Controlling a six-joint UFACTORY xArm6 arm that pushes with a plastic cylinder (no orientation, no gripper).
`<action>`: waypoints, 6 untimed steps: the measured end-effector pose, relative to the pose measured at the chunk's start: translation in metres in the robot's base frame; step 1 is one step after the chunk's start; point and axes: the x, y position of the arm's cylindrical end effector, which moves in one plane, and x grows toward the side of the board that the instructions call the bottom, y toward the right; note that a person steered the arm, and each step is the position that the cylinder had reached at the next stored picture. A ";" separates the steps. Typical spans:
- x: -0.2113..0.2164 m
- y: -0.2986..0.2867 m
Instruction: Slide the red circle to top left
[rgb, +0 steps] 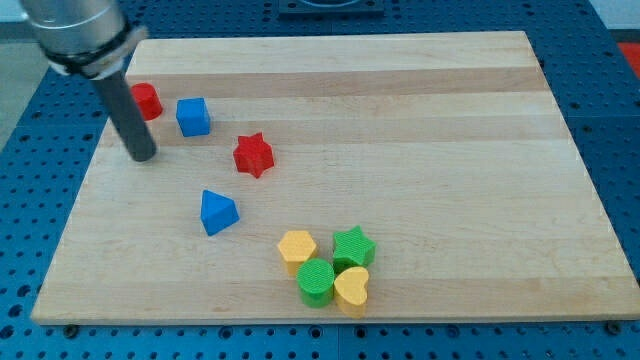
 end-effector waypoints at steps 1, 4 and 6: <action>-0.002 -0.016; -0.099 -0.002; -0.116 -0.002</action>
